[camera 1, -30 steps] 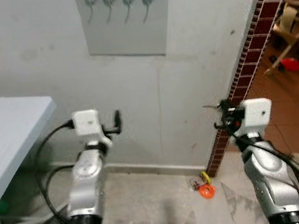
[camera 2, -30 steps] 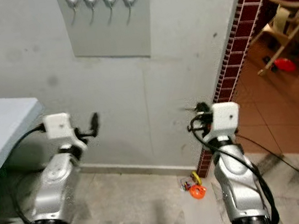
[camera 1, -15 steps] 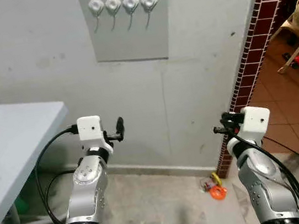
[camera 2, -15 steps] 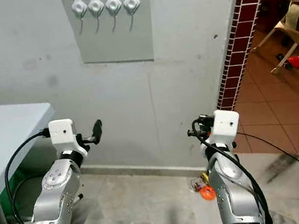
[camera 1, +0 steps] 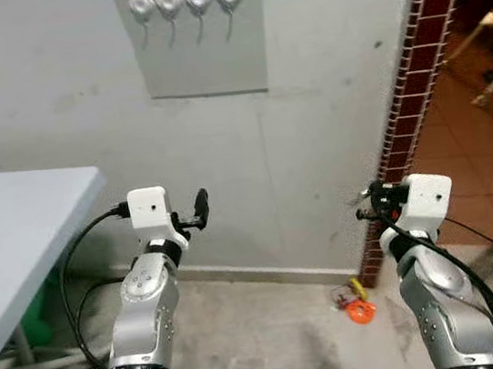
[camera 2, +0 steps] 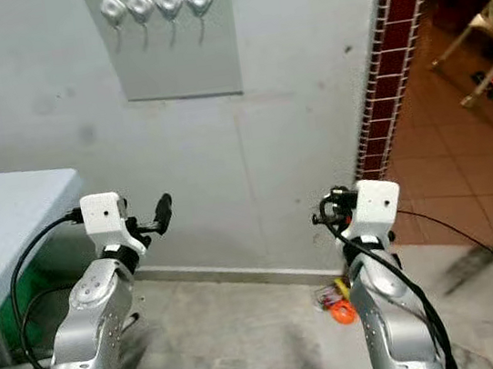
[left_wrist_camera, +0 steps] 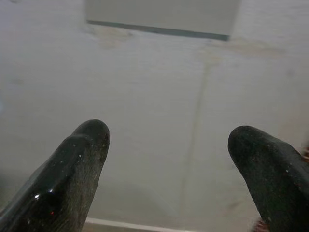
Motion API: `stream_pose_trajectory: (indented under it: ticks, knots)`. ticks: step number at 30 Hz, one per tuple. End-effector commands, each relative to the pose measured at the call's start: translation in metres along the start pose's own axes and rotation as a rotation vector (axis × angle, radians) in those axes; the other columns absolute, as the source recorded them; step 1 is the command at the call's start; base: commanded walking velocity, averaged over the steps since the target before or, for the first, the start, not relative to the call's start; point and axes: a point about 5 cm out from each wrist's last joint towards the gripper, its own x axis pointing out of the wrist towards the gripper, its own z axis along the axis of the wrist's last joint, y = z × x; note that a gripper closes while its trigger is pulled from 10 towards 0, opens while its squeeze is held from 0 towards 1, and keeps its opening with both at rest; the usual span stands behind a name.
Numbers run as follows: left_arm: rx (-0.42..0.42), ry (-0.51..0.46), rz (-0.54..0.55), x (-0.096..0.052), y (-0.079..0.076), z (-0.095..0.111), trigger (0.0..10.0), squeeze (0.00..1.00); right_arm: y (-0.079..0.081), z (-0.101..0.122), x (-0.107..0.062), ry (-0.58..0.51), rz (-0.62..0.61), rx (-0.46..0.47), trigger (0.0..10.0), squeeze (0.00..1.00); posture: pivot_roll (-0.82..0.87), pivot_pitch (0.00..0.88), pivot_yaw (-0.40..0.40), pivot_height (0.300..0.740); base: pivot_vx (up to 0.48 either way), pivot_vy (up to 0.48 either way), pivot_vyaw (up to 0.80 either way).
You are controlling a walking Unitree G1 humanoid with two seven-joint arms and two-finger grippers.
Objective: Hang keys on a hook
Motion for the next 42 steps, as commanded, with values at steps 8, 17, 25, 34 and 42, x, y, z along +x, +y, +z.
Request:
stream_pose_trajectory:
  ticks: [8,17,25,34,42]
  knots:
    - [-0.025,-0.016,0.019,-0.0012,0.0041,0.0042,10.0,0.00,0.0059,0.0089,0.0037,-0.024,0.037,-0.007,10.0,0.00,-0.03,0.000,0.018,0.732,0.121,0.000,0.00]
    - [-0.042,-0.015,0.026,-0.0015,0.0043,0.0035,10.0,0.00,0.0062,0.0109,0.0052,-0.024,0.047,-0.010,10.0,0.00,-0.02,0.000,0.001,0.732,0.081,0.000,0.00]
    - [-0.048,-0.016,0.026,-0.0003,0.0033,0.0037,10.0,0.00,0.0071,0.0120,0.0058,-0.025,0.055,-0.014,10.0,0.00,-0.03,0.000,-0.003,0.732,0.000,0.000,0.00]
    - [-0.035,-0.013,0.047,0.0002,0.0047,0.0033,10.0,0.00,0.0079,0.0125,0.0047,-0.026,0.064,-0.022,10.0,0.00,-0.03,0.000,-0.004,0.732,0.000,0.111,0.00]
    - [-0.015,-0.024,0.040,0.0000,0.0049,0.0042,10.0,0.00,0.0095,0.0136,0.0047,-0.041,0.082,-0.044,10.0,0.00,-0.03,0.000,-0.006,0.732,0.000,0.000,0.00]
